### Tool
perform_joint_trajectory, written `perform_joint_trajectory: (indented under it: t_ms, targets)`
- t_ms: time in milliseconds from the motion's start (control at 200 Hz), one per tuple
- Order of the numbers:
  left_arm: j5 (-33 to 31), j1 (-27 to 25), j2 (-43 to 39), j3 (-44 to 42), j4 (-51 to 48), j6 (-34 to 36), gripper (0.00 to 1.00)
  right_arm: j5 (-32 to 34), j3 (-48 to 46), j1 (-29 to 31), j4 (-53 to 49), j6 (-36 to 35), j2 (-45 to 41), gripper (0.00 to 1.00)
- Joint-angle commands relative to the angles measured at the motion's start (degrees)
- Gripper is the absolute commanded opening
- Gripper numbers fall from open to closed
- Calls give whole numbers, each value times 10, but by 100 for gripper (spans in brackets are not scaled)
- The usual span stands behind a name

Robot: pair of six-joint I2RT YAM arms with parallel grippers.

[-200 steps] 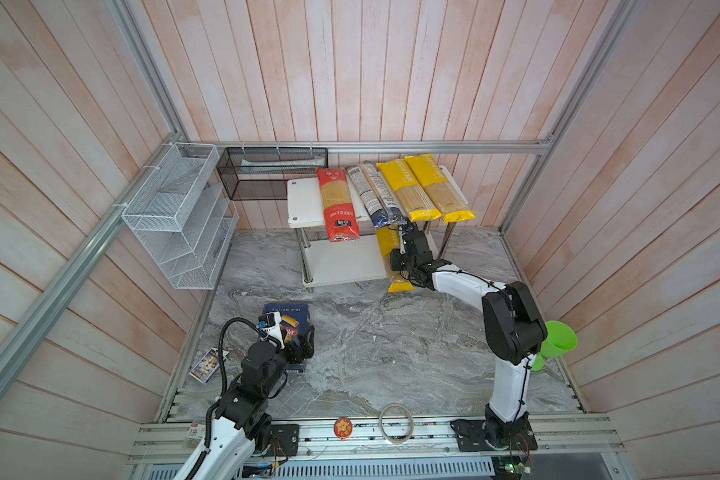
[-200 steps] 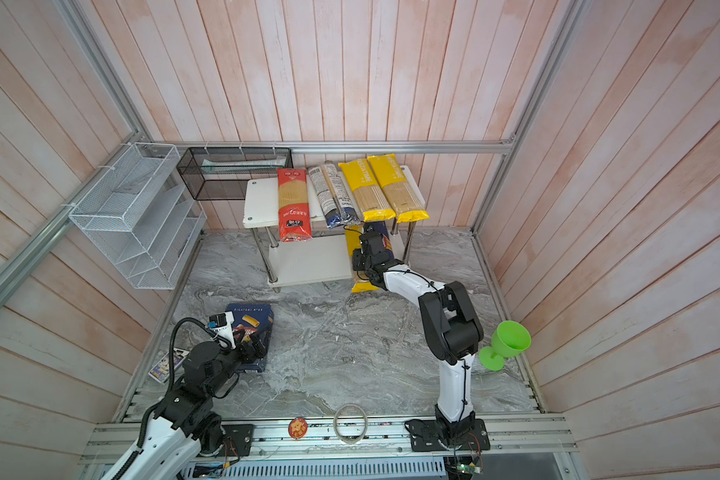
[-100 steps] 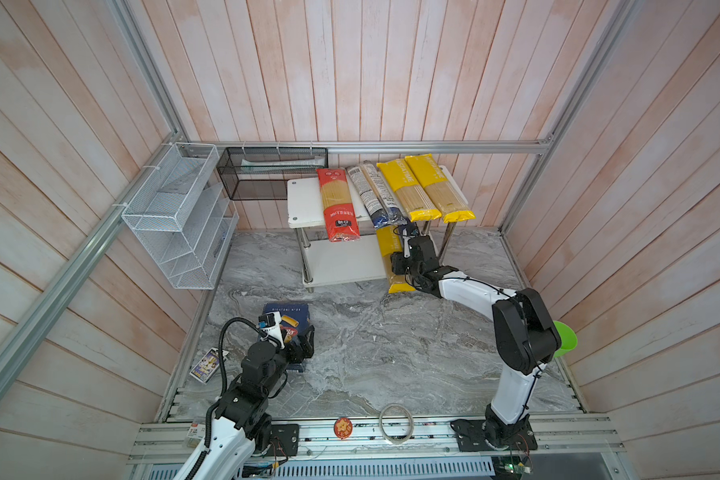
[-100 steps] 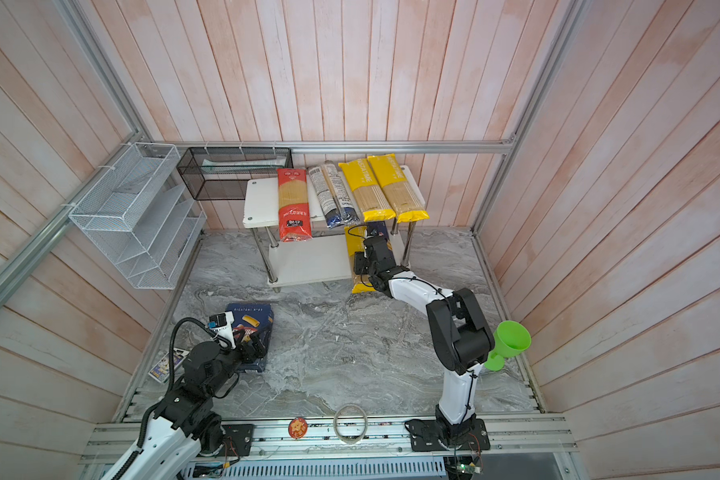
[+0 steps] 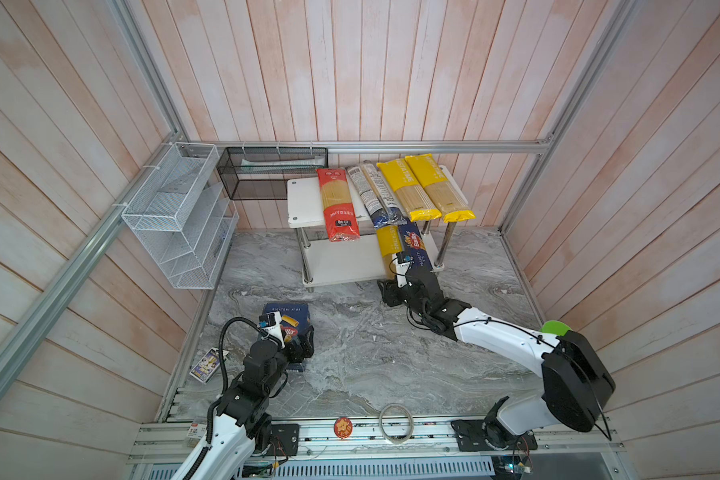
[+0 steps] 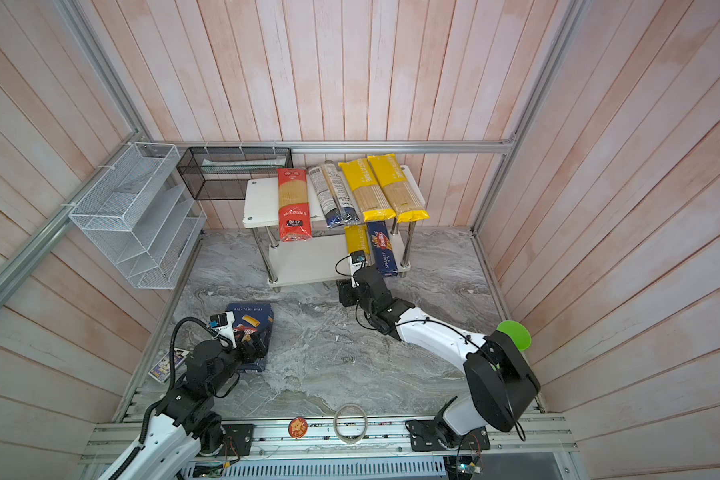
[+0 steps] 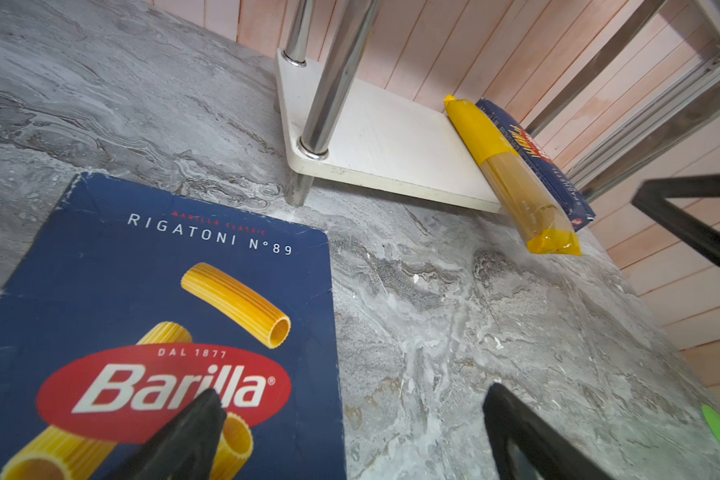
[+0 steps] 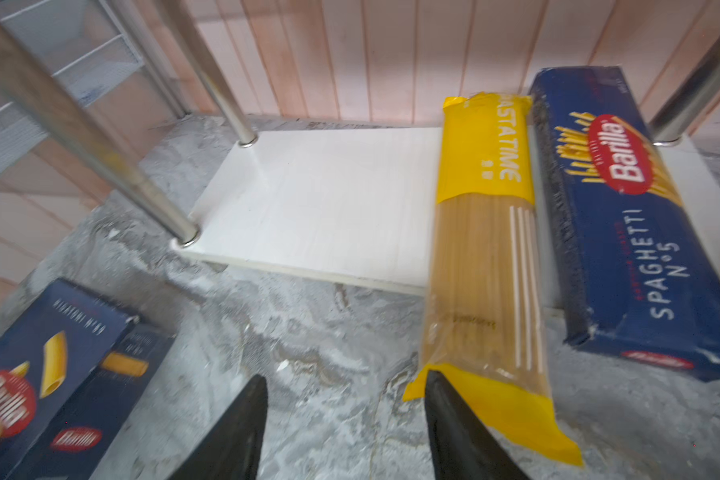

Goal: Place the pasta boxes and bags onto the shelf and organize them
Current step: 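Set the yellow bag upright beside the blue Barilla box and open the right gripper, then withdraw the right gripper while the left gripper grasps the blue Rigatoni box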

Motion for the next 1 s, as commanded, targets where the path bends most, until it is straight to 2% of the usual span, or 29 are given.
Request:
perform_joint_trajectory:
  t_ms: [0, 125, 245, 365, 450, 560, 650, 995]
  targets:
    - [-36, 5, 30, 66, -63, -23, 100, -45, -39, 43, 30, 6, -37, 60]
    - [-91, 4, 62, 140, -143, -47, 100, -85, -64, 80, 22, -5, -59, 62]
    - [-152, 6, 101, 194, -213, -67, 100, -134, -83, 88, -2, -5, -73, 64]
    - [-204, 29, 123, 219, -255, -76, 100, -146, -124, 106, 10, 8, -113, 65]
    - [-168, 81, 130, 218, -237, -59, 100, -153, -154, 116, 21, 19, -145, 65]
    - [-85, 169, 153, 208, -207, -41, 99, -158, -183, 120, 22, 28, -181, 66]
    - [-33, 213, 171, 196, -180, -38, 100, -158, -203, 120, 21, 37, -206, 66]
    - [36, 227, 257, 155, -88, -53, 100, -147, -236, 121, 9, 60, -276, 66]
